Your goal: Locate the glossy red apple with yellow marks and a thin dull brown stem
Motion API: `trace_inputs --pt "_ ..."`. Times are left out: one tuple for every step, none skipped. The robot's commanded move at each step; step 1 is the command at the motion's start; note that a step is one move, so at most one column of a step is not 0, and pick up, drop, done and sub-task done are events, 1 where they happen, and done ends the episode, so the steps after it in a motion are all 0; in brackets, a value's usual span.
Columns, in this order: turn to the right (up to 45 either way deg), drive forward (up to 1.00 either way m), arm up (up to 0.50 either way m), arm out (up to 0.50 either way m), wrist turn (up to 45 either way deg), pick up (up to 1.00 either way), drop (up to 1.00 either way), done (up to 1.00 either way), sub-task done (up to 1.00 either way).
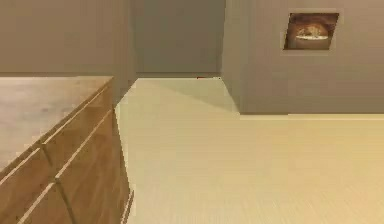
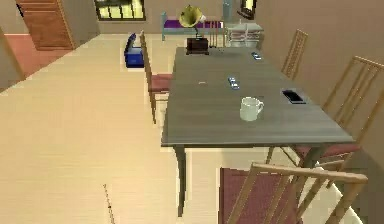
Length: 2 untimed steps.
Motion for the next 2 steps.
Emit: trace_inputs --pt "45.0 0.00 0.00 0.00 0.0 0.00 0.00 0.00 0.00" --pt "45.0 0.00 0.00 0.00 0.0 0.00 0.00 0.00 0.00"
